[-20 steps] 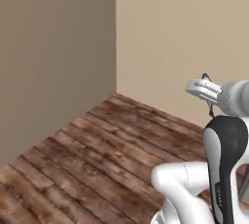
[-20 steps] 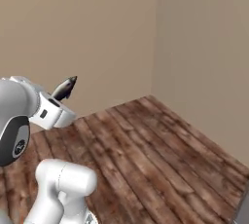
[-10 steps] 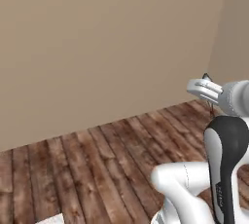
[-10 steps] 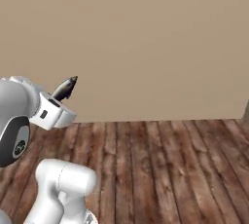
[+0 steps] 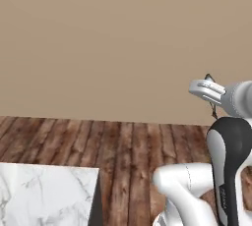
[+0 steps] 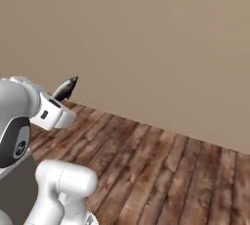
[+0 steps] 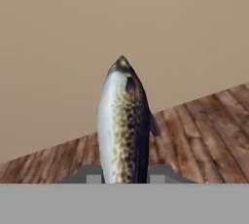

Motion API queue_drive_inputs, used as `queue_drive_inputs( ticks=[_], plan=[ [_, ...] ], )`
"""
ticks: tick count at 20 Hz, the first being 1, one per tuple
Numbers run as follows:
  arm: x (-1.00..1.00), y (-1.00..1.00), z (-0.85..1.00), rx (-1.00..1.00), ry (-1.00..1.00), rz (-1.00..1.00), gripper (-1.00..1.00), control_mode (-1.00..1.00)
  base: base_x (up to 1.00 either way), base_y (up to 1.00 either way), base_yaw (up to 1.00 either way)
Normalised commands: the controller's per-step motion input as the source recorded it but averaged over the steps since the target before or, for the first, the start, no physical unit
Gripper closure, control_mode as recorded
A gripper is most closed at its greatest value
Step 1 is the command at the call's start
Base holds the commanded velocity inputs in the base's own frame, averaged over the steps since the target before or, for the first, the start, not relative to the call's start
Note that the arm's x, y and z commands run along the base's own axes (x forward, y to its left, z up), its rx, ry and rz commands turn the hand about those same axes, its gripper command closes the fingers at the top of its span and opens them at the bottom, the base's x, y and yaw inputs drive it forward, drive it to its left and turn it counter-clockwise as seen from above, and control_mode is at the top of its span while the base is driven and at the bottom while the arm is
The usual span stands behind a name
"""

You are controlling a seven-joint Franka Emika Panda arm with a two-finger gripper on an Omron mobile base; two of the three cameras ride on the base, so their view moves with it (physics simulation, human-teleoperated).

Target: Take the cheese, fish, and squash from the fridge and place them on the plate on the dining counter to create an appetizer plate.

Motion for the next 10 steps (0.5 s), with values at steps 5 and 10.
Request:
queue_drive_inputs(
  ticks=[5,10],
  plan=[
    [0.0,0.0,0.0,0.0,0.0,0.0,1.0,1.0,0.14,-0.13,0.66],
    [0.0,0.0,0.0,0.0,0.0,0.0,1.0,1.0,0.07,-0.34,0.64]
  ],
)
